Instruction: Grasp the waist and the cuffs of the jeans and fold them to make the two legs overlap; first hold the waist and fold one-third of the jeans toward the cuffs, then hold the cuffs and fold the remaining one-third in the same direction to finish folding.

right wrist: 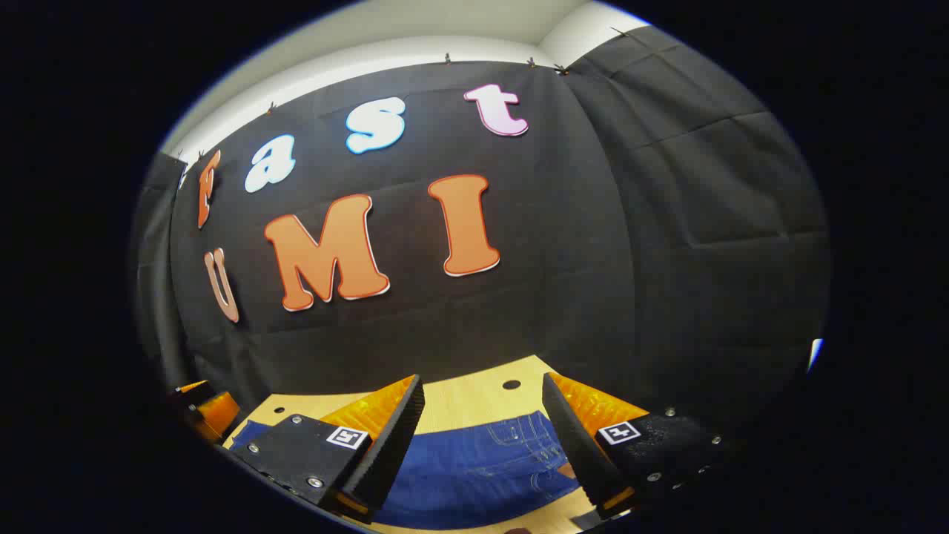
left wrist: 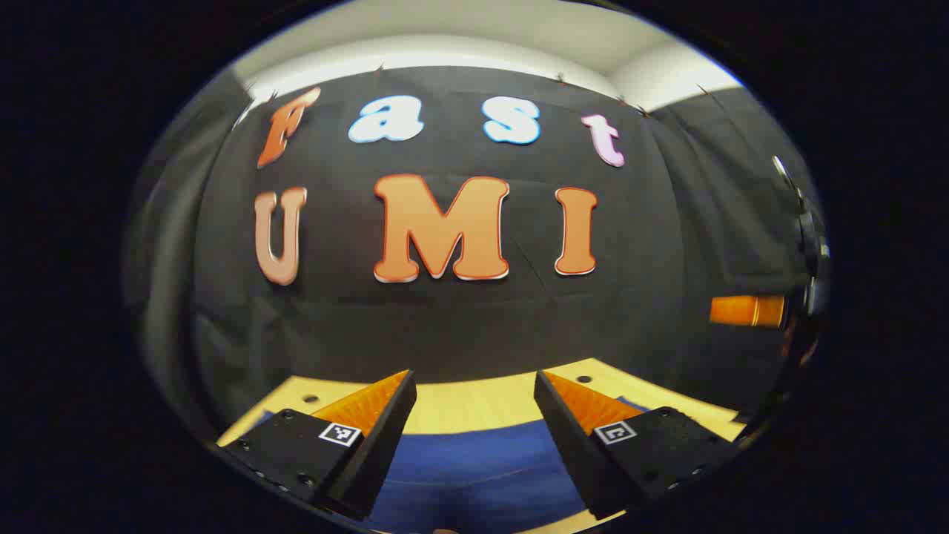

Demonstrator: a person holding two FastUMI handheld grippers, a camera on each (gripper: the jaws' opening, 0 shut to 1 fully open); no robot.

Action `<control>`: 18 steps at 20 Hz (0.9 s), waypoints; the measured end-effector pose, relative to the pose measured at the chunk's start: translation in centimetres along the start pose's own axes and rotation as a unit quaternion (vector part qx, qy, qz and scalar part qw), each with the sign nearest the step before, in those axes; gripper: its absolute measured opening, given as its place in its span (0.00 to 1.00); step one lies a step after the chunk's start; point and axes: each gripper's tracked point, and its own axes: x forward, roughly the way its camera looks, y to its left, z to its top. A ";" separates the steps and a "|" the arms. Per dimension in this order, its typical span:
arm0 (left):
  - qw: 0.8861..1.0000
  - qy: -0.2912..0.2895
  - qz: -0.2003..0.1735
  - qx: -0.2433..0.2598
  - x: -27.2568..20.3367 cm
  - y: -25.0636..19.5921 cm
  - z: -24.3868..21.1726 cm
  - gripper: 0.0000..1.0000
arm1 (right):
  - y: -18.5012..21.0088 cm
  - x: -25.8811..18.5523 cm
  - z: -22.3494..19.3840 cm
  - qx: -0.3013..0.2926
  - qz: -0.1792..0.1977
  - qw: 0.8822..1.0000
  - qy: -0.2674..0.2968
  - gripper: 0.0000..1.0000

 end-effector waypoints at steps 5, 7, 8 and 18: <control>0.996 -0.022 0.078 -0.023 -1.2 10.6 5.6 0.97 | 2.0 -0.4 -0.4 -0.029 0.036 0.998 0.036 0.97; 0.990 -0.046 0.129 -0.020 -2.6 14.5 8.1 0.95 | 1.7 -0.1 0.3 -0.039 0.043 0.998 0.035 0.97; 0.987 -0.058 0.146 -0.011 -3.3 15.4 9.2 0.98 | 2.0 0.5 0.8 -0.049 0.057 0.997 0.035 1.00; 0.980 -0.039 0.193 0.007 -9.9 22.0 9.0 0.95 | 4.4 0.8 1.4 -0.085 0.076 0.993 0.037 0.97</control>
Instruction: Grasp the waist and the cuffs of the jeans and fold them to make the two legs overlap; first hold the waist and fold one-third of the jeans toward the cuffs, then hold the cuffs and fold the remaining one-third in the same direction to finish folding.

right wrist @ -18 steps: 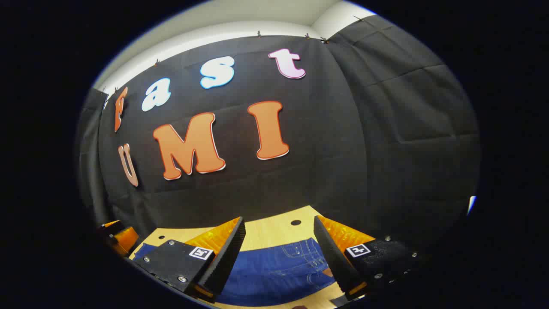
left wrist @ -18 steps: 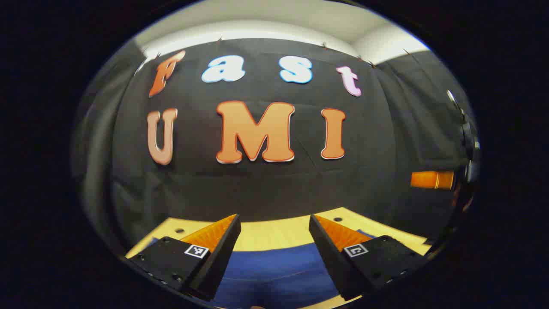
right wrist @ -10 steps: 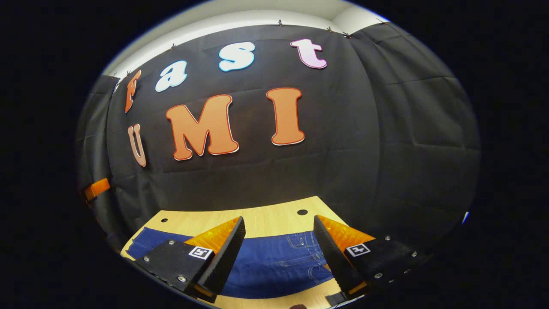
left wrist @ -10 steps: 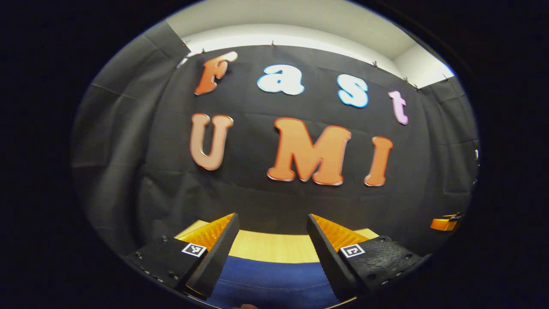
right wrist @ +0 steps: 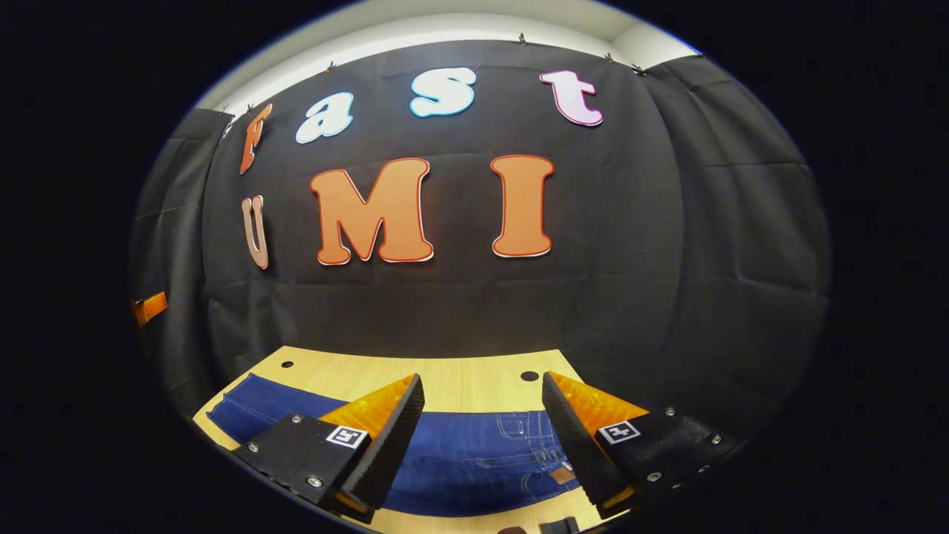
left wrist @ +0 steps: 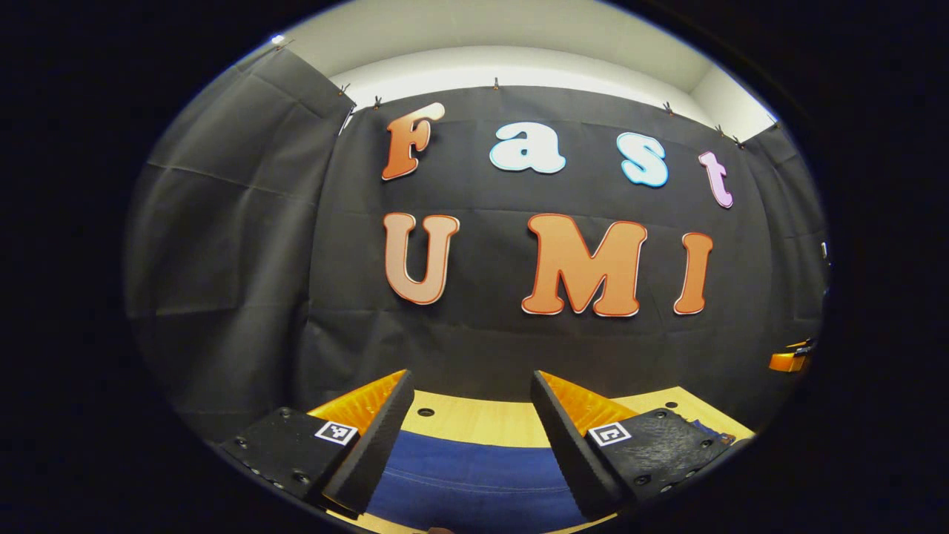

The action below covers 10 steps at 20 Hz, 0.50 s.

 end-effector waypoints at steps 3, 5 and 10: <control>1.000 -0.007 -0.012 0.001 0.1 2.2 0.5 0.96 | 3.0 -0.4 -0.6 0.004 0.004 1.000 0.000 0.97; 1.000 -0.009 -0.011 0.011 0.0 3.6 0.7 0.98 | 4.9 -0.5 -1.1 -0.007 0.013 1.000 0.001 0.97; 0.998 0.010 -0.019 0.058 0.0 5.3 -1.0 0.95 | 7.1 -1.5 -1.8 -0.020 0.029 0.999 0.017 0.97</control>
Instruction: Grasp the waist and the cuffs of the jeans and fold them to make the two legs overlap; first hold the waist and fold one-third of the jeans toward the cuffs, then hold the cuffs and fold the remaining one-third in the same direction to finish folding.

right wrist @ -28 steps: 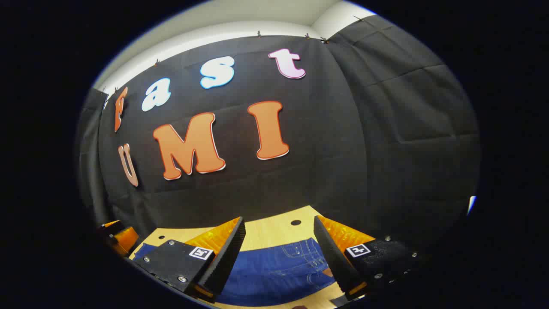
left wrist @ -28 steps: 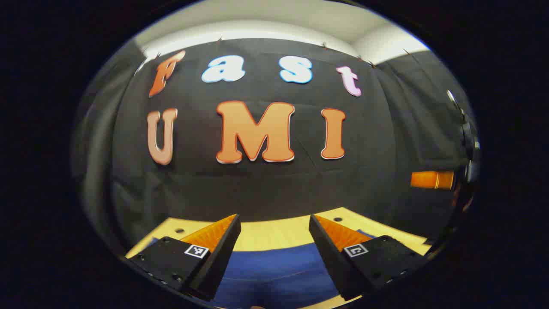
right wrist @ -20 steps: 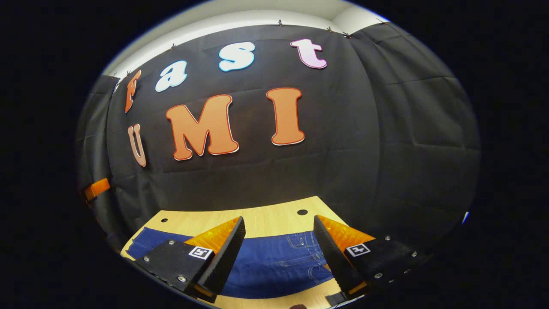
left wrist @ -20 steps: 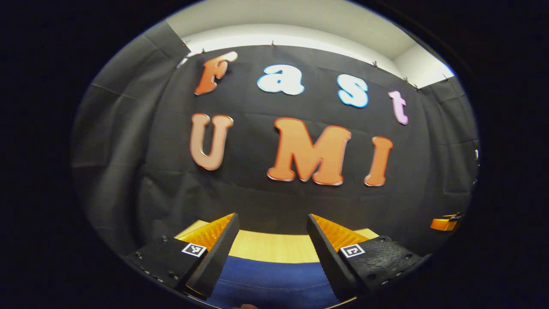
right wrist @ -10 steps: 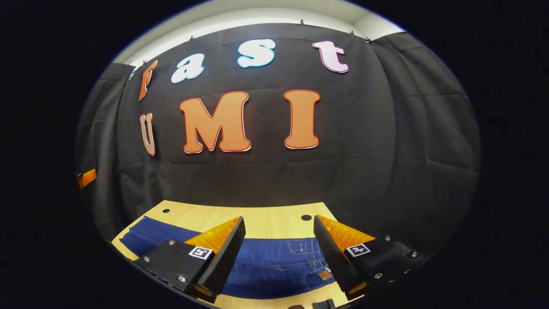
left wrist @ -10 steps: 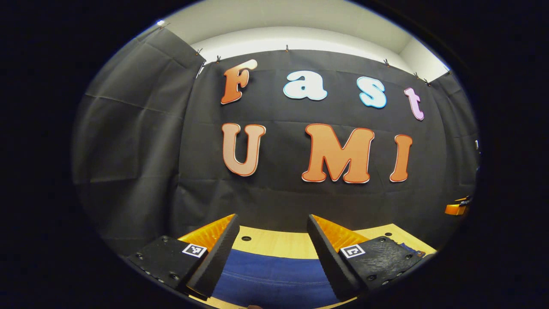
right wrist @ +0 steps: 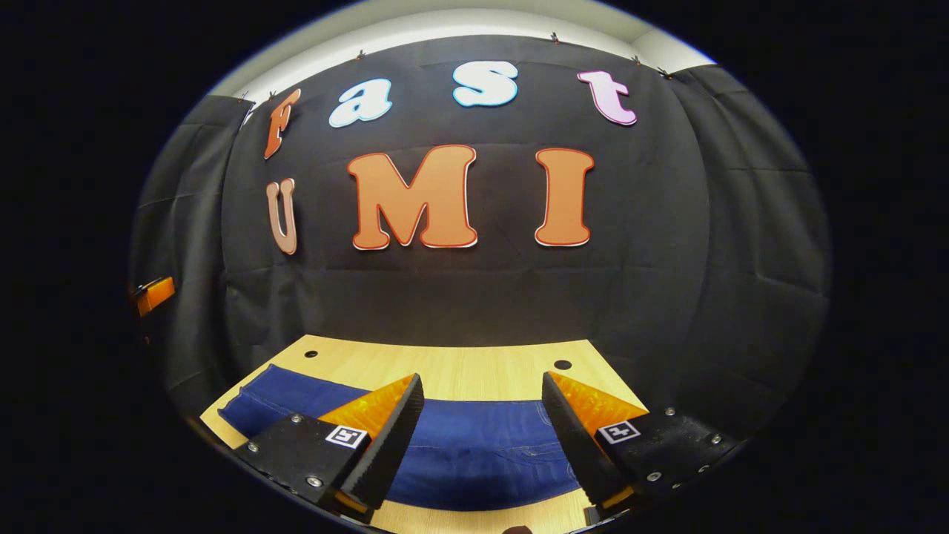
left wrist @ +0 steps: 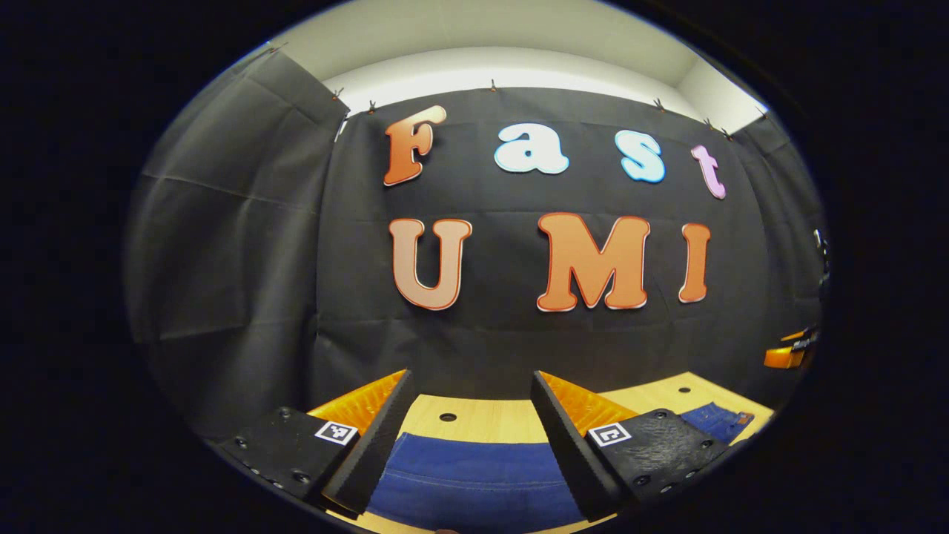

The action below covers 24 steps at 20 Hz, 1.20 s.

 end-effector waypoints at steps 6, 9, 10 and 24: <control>0.991 0.030 -0.001 0.129 -0.6 1.9 -3.6 1.00 | 0.1 0.0 -1.6 0.012 -0.005 1.000 0.025 0.97; 0.970 0.050 -0.023 0.235 -0.6 2.1 -6.2 0.98 | 0.5 0.4 -2.7 0.011 -0.005 0.999 0.043 0.97; 0.961 0.057 -0.031 0.270 -0.6 2.1 -7.3 1.00 | 0.7 0.5 -3.1 0.010 -0.004 0.999 0.049 0.97; 0.779 0.252 -0.211 0.535 -4.3 3.5 -34.3 0.99 | -1.6 1.9 -7.1 0.014 -0.017 0.992 0.125 0.98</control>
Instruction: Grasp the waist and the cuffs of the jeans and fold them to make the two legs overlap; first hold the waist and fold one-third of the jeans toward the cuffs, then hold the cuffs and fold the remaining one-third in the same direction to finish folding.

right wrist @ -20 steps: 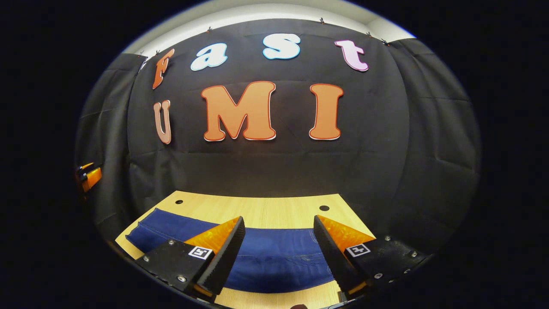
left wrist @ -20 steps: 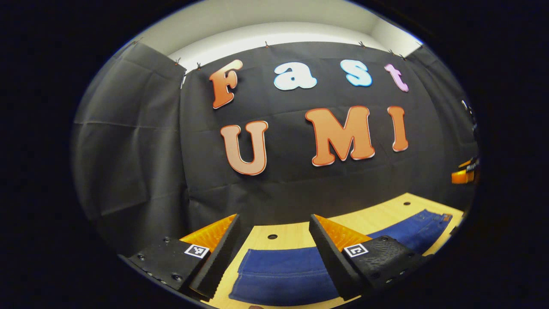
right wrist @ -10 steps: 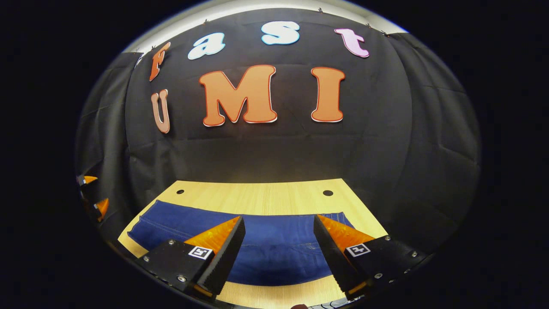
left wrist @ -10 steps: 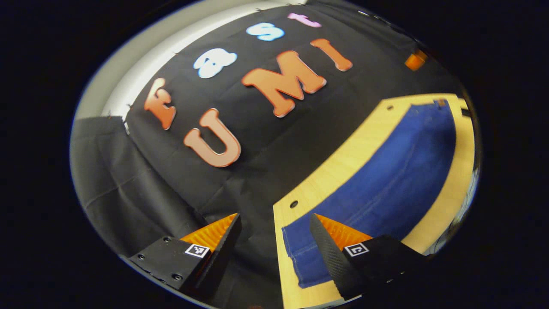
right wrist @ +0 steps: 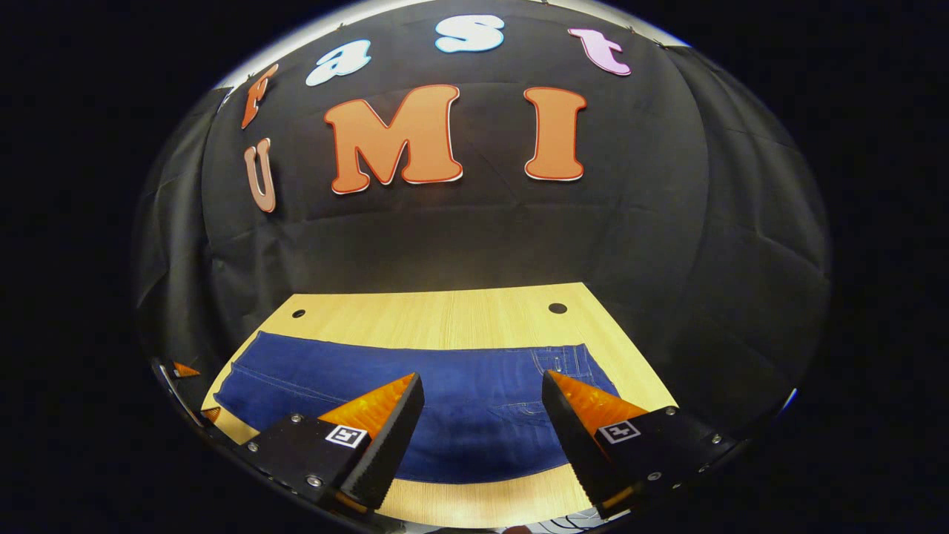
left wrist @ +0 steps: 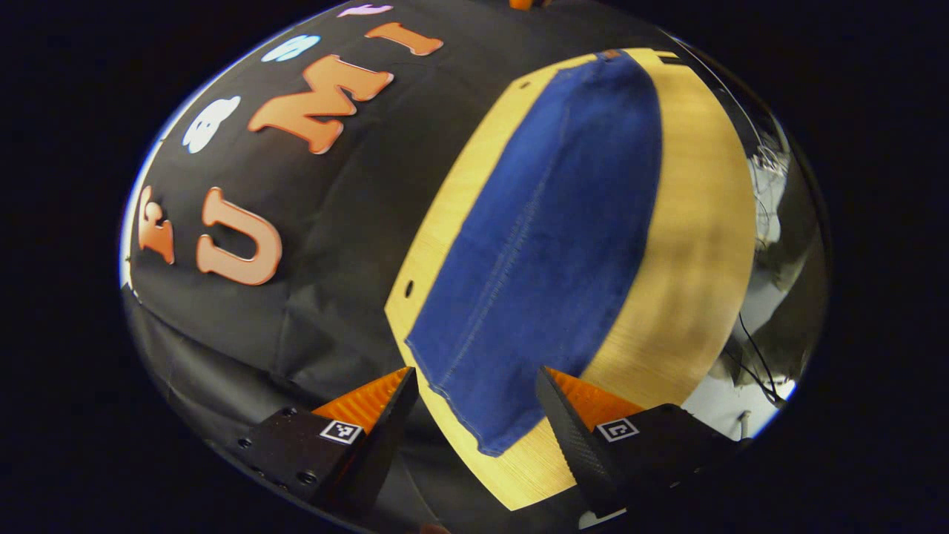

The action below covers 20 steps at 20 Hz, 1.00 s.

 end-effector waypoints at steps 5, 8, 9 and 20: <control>0.995 0.028 -0.039 0.090 2.7 -3.6 -2.7 0.99 | -1.2 0.5 -0.7 -0.008 -0.006 1.000 0.018 0.97; 0.991 0.038 -0.072 0.105 3.8 -4.8 -3.0 0.99 | -1.5 0.8 -0.9 -0.007 -0.009 1.000 0.028 0.97; 0.989 0.045 -0.081 0.112 4.0 -4.9 -3.2 0.99 | -1.6 0.9 -1.1 -0.006 -0.009 1.000 0.029 0.98; 0.983 0.056 -0.070 0.158 8.2 -3.2 -2.7 0.92 | -2.4 1.6 -1.1 0.007 -0.022 0.999 0.042 0.98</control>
